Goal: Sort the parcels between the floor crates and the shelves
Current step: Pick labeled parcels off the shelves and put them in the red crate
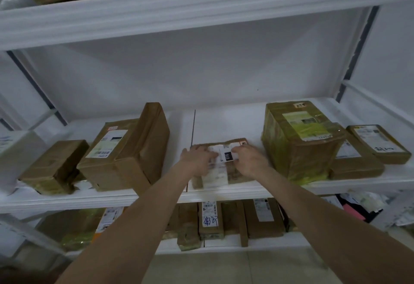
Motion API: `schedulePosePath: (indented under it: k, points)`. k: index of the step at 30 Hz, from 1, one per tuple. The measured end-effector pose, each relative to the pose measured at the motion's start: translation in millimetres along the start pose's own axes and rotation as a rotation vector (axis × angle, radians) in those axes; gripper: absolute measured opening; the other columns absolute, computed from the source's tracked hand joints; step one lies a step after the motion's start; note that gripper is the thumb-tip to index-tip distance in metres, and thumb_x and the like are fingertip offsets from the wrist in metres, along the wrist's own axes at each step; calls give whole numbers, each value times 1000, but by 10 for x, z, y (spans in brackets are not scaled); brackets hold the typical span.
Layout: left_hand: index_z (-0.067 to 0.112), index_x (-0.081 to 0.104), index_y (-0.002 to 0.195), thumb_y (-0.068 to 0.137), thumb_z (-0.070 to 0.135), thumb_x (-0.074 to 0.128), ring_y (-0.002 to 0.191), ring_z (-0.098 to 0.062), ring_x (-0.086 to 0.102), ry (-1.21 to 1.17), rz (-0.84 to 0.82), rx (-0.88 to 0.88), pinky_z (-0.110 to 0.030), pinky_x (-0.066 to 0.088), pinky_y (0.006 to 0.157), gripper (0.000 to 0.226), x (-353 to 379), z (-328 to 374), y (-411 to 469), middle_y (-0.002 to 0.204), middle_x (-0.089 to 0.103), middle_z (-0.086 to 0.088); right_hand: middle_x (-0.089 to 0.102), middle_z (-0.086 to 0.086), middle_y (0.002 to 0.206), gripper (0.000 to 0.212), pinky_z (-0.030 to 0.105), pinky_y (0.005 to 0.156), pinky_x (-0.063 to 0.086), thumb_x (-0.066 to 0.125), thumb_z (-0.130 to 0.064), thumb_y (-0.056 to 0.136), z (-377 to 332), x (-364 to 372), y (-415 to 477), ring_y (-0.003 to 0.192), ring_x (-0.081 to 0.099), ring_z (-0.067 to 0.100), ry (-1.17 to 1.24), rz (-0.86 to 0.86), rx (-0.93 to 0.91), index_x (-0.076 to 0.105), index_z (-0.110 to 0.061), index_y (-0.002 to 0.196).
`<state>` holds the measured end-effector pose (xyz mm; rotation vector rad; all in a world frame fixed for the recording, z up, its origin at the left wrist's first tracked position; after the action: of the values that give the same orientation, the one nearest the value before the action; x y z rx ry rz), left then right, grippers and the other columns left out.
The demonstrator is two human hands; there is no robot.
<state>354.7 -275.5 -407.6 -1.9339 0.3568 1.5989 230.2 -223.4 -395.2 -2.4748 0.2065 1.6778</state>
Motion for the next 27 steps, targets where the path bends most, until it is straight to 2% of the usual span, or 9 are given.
schedulePosePath:
  k: [2, 5, 10, 12, 14, 16, 19, 22, 27]
  points:
    - [37, 38, 140, 89, 13, 55, 131, -30, 35, 12, 120, -125, -48, 39, 99, 59, -57, -206, -24, 145, 35, -5, 50, 4, 130, 38, 39, 97, 44, 49, -26, 93, -15, 69, 2, 117, 45, 25, -101, -38, -14, 55, -27, 130]
    - [19, 41, 130, 91, 22, 57, 108, -29, 53, -224, 218, -443, -37, 47, 70, 43, 30, -602, -165, 125, 43, -10, 52, 3, 124, 35, 35, 85, 43, 43, -34, 95, -130, 83, 2, 113, 44, 26, -239, -43, -34, 57, -33, 127]
    - [5, 55, 114, 90, 20, 63, 72, -23, 68, -1303, 179, -660, -36, 60, 65, 29, 524, -714, -234, 87, 63, -9, 57, -3, 121, 26, 32, 82, 47, 56, -29, 92, -332, 41, 114, 105, 54, 21, -265, -72, -63, 61, -33, 118]
    - [7, 56, 115, 84, 16, 69, 82, -22, 67, -1481, 207, -591, -33, 58, 68, 34, 515, -671, -196, 93, 66, -9, 46, 5, 127, 48, 38, 89, 45, 65, -29, 85, -295, 20, 191, 114, 45, 26, -234, -66, -29, 49, -27, 130]
    - [11, 57, 114, 81, 16, 72, 94, -22, 63, -1561, 198, -504, -35, 55, 78, 37, 492, -605, -172, 102, 66, -7, 39, 9, 133, 77, 40, 91, 43, 74, -37, 76, -198, 28, 243, 120, 42, 29, -129, -92, 30, 33, -24, 139]
    - [17, 56, 115, 83, 22, 71, 102, -22, 58, -1568, 129, -472, -39, 52, 85, 36, 532, -521, -193, 109, 63, -4, 46, 7, 131, 91, 31, 72, 43, 79, -44, 70, -139, 106, 250, 108, 50, 24, -13, -168, 75, 26, -22, 141]
    - [20, 51, 123, 88, 19, 63, 110, -26, 52, -1559, 12, -455, -46, 49, 91, 38, 630, -396, -241, 116, 57, -3, 60, 1, 116, 80, 25, 51, 31, 79, -51, 66, -118, 200, 197, 82, 53, 14, 18, -240, 97, 39, -19, 127]
    - [18, 54, 123, 87, 11, 55, 104, -25, 56, -1552, -33, -437, -51, 47, 96, 37, 666, -386, -290, 118, 61, -7, 62, -8, 90, 46, 22, 51, 35, 73, -44, 78, -97, 356, 96, 67, 53, 5, 204, -339, 122, 56, -17, 111]
    - [23, 50, 128, 87, 9, 51, 93, -26, 58, -1506, -140, -424, -47, 52, 82, 43, 705, -339, -434, 105, 62, -5, 62, 7, 115, 48, 39, 77, 49, 67, -21, 87, -34, 622, -164, 101, 59, 27, 756, -457, 333, 50, -16, 131]
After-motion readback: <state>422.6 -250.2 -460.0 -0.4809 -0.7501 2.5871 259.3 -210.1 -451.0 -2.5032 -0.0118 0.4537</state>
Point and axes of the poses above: each hand's wrist, its own y-axis towards the middle knuckle, its own x-axis out of the palm, z = x × y, the point moved 10 cm from there along y, towards the middle knuckle
